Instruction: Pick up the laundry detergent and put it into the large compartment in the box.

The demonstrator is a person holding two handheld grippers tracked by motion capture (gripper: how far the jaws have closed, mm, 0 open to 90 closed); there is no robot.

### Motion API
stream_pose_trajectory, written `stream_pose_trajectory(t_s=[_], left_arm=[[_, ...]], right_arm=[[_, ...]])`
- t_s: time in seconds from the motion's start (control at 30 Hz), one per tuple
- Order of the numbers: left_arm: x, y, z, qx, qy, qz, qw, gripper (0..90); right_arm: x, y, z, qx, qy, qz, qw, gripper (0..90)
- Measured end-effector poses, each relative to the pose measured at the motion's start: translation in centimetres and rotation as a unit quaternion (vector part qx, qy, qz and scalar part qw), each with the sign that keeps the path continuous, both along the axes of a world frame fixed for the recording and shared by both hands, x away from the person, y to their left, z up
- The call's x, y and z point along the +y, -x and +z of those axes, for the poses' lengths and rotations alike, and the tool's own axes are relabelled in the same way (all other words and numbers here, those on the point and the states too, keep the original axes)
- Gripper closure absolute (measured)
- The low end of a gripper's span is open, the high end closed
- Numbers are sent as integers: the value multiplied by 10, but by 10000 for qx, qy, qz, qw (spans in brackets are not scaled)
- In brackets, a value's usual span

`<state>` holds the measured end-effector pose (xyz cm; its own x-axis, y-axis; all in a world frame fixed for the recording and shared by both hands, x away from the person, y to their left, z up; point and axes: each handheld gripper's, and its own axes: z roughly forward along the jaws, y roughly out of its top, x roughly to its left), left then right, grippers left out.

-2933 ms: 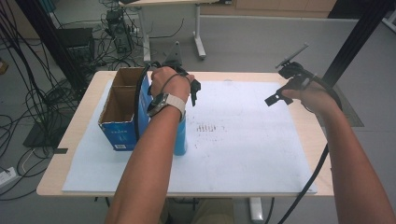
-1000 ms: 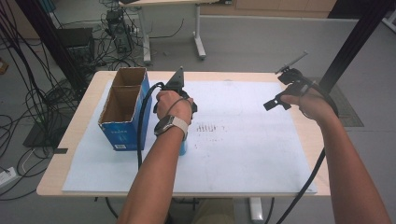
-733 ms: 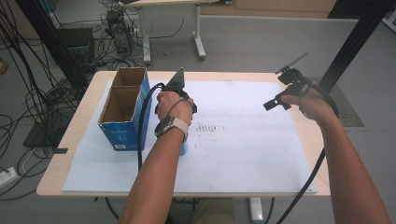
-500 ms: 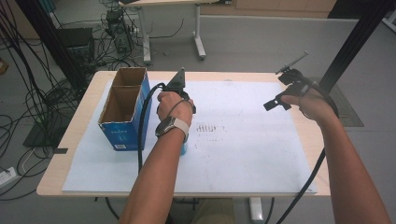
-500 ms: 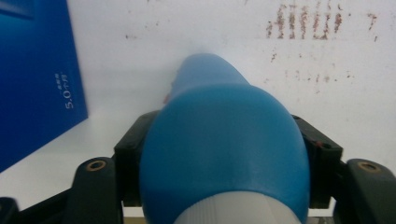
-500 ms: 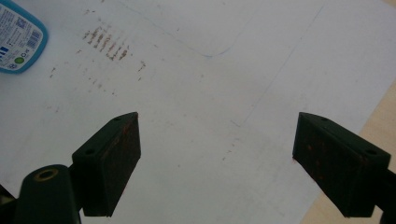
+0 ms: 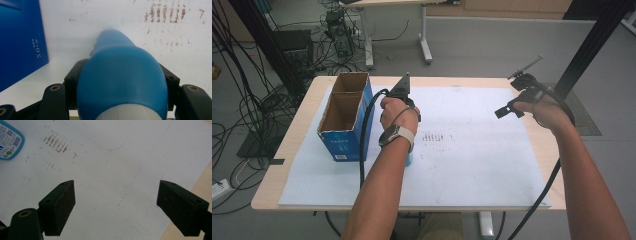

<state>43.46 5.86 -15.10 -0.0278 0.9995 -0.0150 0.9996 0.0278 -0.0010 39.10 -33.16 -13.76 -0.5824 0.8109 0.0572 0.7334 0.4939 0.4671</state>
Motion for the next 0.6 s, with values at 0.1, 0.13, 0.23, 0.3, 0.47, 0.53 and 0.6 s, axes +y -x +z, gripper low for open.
stream_pose_trajectory(t_s=[0.1,0.13,0.23,0.3,0.47,0.53,0.6], left_arm=[[0,0,0,5,-3,4,10000,385],[-1,0,0,12,-12,-17,10000,385],[-2,0,0,20,-26,-25,10000,385],[-1,-1,0,27,-20,-12,10000,385],[-1,-2,0,44,-16,-21,10000,386],[-1,-2,0,41,-14,-25,10000,386],[-1,-2,0,45,-16,-34,10000,386]], right_arm=[[0,0,0,-3,4,1,10000,151],[0,0,0,-1,4,4,10000,151],[0,0,0,1,0,4,10000,151],[-1,0,0,4,0,-8,10000,152],[-4,1,0,15,18,-33,10000,153],[-4,1,0,10,14,-32,10000,153],[-4,2,1,12,14,-40,10000,154]])
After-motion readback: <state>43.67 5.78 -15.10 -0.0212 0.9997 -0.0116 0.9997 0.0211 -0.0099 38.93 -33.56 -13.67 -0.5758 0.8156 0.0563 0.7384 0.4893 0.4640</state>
